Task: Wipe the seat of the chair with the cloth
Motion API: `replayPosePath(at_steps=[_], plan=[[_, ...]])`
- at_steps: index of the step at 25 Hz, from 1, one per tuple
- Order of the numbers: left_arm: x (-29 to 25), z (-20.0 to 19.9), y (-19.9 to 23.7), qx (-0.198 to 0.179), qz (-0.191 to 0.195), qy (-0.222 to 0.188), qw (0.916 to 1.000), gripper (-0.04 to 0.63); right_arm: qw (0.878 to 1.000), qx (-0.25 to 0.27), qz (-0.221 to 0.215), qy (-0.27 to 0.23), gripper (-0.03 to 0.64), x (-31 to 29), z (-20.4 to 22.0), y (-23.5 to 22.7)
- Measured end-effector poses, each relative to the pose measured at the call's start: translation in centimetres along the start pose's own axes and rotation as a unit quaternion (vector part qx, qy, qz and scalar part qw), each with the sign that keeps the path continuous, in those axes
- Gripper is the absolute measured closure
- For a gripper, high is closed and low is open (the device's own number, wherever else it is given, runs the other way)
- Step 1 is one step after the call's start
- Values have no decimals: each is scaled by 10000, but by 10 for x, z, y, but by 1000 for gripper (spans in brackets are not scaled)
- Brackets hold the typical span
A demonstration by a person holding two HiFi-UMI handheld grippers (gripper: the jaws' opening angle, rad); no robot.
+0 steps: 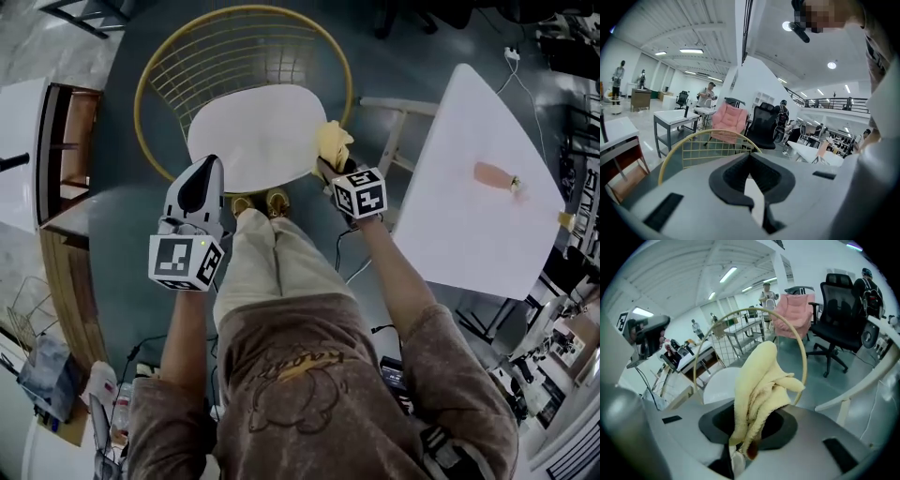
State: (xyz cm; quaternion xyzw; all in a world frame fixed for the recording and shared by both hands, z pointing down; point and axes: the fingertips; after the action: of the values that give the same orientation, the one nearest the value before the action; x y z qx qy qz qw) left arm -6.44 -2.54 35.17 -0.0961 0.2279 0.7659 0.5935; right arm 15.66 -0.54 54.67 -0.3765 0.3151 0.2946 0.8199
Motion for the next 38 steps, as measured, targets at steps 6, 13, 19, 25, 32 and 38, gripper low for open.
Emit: replayPosePath(at_steps=[6, 13, 19, 25, 32, 38], plan=[[24, -47, -6, 16, -99, -177, 9998, 586, 9953, 468, 72, -845, 505, 58, -65, 41], [56, -111, -12, 90, -171, -535, 9984, 588, 9810, 863, -19, -1735, 505, 133, -136, 93], [77, -157, -23, 71, -93, -904, 9958, 586, 9617, 1100, -31, -2512, 505, 187, -184, 134], [92, -169, -32, -41, 3, -1018, 9948, 587, 9491, 1285, -156, -2871, 505, 216, -206, 161], [98, -168, -15, -84, -112, -1058, 9943, 588, 9298, 1515, -20, -3354, 505, 224, -226, 186], [111, -166, -19, -212, -312, -1142, 9927, 587, 9262, 1501, 20, -3458, 505, 234, -224, 191]])
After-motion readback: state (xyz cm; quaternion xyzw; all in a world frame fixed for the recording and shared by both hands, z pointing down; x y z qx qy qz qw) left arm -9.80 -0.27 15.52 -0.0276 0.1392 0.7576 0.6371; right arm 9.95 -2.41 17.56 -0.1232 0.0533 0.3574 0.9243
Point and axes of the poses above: the fingertips, and each gripper's own axes: x backward along the fingers, y to its left, z out of its underside, and after that the axes turned 12 degrees about -z, right-handed
